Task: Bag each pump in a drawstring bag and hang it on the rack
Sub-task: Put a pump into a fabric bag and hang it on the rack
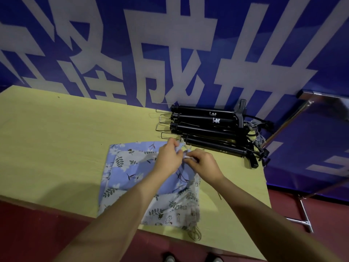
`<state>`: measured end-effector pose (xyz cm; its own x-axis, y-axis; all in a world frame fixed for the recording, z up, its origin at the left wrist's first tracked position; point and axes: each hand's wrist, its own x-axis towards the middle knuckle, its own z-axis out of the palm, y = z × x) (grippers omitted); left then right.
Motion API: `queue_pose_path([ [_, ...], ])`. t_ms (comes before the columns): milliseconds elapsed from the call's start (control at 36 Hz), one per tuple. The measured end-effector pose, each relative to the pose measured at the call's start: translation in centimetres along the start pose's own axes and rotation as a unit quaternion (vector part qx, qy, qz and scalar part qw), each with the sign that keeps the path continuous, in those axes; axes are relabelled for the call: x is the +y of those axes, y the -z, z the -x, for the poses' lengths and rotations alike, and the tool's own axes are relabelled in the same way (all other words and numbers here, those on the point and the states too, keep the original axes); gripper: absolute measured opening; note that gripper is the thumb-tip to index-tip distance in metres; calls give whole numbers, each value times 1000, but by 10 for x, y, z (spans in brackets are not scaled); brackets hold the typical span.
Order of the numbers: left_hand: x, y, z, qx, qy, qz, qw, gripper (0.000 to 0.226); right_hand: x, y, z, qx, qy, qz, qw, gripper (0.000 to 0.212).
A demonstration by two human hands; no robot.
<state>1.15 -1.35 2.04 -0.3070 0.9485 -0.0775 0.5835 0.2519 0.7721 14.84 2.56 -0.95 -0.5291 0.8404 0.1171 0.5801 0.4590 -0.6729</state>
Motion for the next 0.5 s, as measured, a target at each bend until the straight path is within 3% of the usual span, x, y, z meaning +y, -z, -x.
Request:
queue_pose_path([
  [83,3,-3,4,-8,5,-7,1000,23,7,3,2,-56,4,29,998,21],
  [194,6,-18,15,-47,10,-101,994,22,19,8,11,-114,-12,45,992,39],
  [250,9,-26,19,-72,29,-163,984,23,26,11,16,-127,-38,-10,991,30],
  [333,10,-39,21,-102,56,-178,977,52,41,17,22,-78,-88,-91,989,13],
  [500,12,-50,20,-122,63,-104,985,79,93,34,29,-49,-135,99,985,19],
])
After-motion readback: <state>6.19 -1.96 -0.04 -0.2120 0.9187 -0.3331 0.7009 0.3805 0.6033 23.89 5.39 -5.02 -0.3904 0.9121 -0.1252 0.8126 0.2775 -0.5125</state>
